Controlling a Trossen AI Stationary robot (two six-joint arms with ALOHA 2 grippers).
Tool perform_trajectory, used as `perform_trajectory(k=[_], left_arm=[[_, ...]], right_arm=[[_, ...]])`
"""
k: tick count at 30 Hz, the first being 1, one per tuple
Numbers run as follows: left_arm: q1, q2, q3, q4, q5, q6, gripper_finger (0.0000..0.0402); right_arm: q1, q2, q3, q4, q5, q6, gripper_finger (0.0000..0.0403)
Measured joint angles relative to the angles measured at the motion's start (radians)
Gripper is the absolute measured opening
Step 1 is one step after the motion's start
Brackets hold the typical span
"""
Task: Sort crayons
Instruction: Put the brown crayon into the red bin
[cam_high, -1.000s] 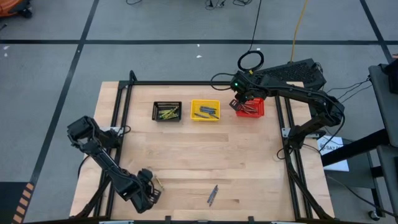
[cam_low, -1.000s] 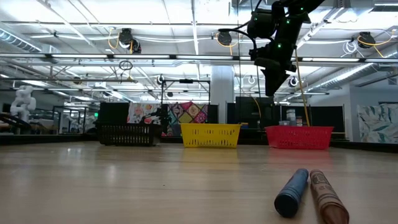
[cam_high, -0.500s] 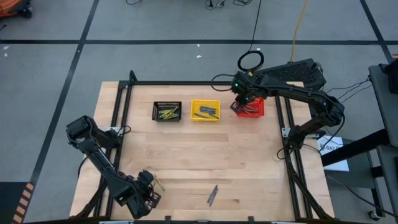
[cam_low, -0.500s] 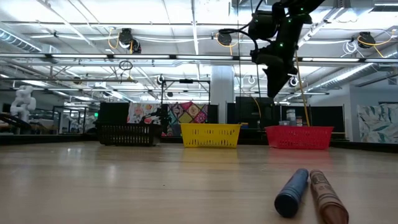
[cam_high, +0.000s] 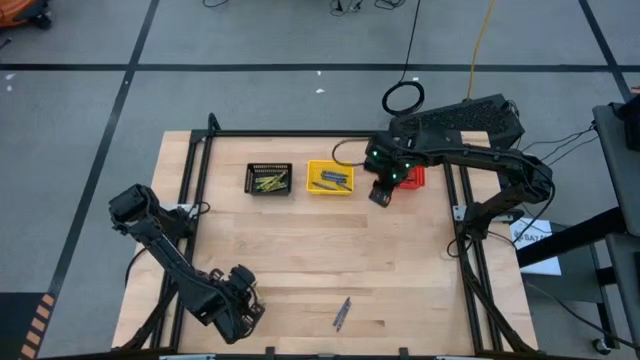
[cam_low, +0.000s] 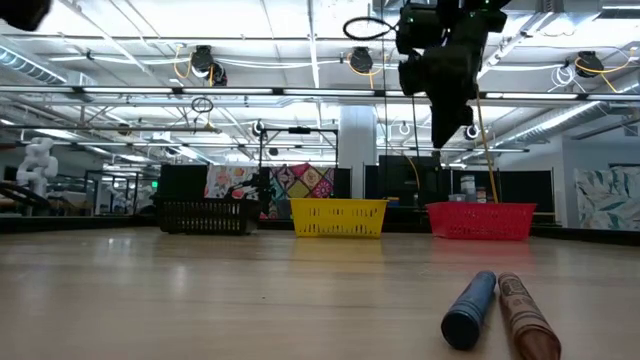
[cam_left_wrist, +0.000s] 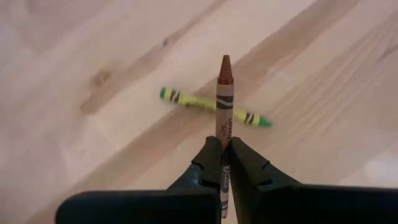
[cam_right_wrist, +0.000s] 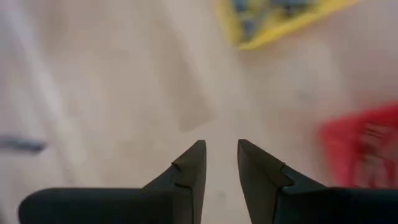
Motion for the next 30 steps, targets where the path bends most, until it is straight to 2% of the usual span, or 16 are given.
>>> perform_trajectory(k=[5, 16, 22, 30], left_arm=[[0.055, -0.006, 0.0, 0.002, -0.035, 0.111, 0.0008], [0.199, -0.13, 0.0, 0.031, -0.205, 0.401, 0.0008], [0.257, -0.158, 0.0, 0.049, -0.243, 0.552, 0.0008], [0.317, -0.159, 0.0, 0.171, -0.257, 0.796, 0.0008]], right_arm=[[0.096, 0.0, 0.0, 0.024, -0.114, -0.061, 0.008], [0.296, 0.0, 0.0, 0.033, -0.111, -0.079, 0.008], [0.382, 0.0, 0.0, 0.065, -0.11, 0.01, 0.008], [0.487, 0.0, 0.0, 0.167, -0.079, 0.223, 0.008]])
